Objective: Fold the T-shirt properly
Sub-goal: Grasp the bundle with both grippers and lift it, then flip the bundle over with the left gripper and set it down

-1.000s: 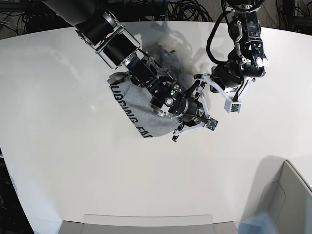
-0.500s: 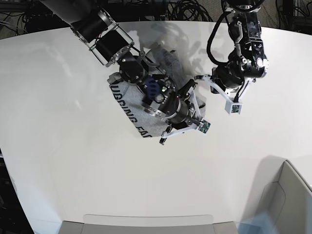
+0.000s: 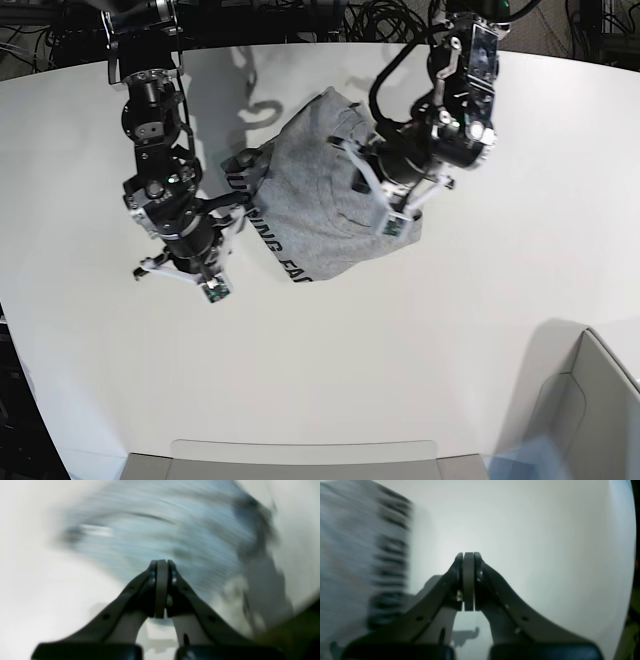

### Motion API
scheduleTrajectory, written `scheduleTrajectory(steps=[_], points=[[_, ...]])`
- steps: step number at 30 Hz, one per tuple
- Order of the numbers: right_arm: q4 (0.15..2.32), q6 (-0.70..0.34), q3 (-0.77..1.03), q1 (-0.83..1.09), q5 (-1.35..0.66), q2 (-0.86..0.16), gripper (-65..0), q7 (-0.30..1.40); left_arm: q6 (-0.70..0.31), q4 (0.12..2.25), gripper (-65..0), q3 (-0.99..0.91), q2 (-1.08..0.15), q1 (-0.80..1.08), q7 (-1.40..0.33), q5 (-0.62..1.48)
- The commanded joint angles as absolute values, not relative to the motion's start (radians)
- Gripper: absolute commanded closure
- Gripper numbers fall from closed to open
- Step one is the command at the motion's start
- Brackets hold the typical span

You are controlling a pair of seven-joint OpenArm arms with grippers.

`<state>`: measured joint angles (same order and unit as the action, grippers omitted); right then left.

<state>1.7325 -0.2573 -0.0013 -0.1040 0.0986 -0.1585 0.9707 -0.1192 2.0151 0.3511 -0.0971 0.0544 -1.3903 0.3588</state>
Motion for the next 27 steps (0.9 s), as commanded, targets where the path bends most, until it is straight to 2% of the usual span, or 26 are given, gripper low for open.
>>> scheduleTrajectory(steps=[1, 5, 10, 14, 17, 21, 27], points=[[1.722, -0.255, 0.027, -0.117, 0.088, -0.166, 0.0, 0.944, -0.114, 2.029, 0.0, 0.397, -0.096, 0.045, -1.396, 0.354], [1.613, -0.257, 0.054, -0.097, 0.088, -0.193, 0.0, 0.941, -0.114, 2.008, 0.0, 0.522, -0.105, 0.045, -1.371, 0.352], [1.535, -0.257, 0.019, -0.071, 0.088, -0.191, 0.0, 0.892, -0.114, 1.939, 0.0, 0.572, -0.131, 0.042, -1.365, 0.352], [1.508, -0.257, -0.094, -0.036, 0.096, -0.182, 0.0, 0.808, -0.114, 1.831, 0.0, 0.567, -0.131, 0.036, -1.363, 0.352], [1.509, -0.257, -0.182, -0.013, 0.094, -0.177, 0.0, 0.791, -0.114, 1.771, 0.0, 0.506, -0.131, 0.010, -1.363, 0.351], [1.586, -0.257, -0.323, 0.042, 0.096, -0.166, 0.0, 0.792, -0.114, 1.724, 0.0, 0.326, -0.131, -0.027, -1.349, 0.351], [1.719, -0.257, -0.562, 0.101, 0.097, -0.191, 0.0, 0.792, -0.114, 1.537, 0.0, 0.205, -0.122, -0.193, -1.254, 0.357]])
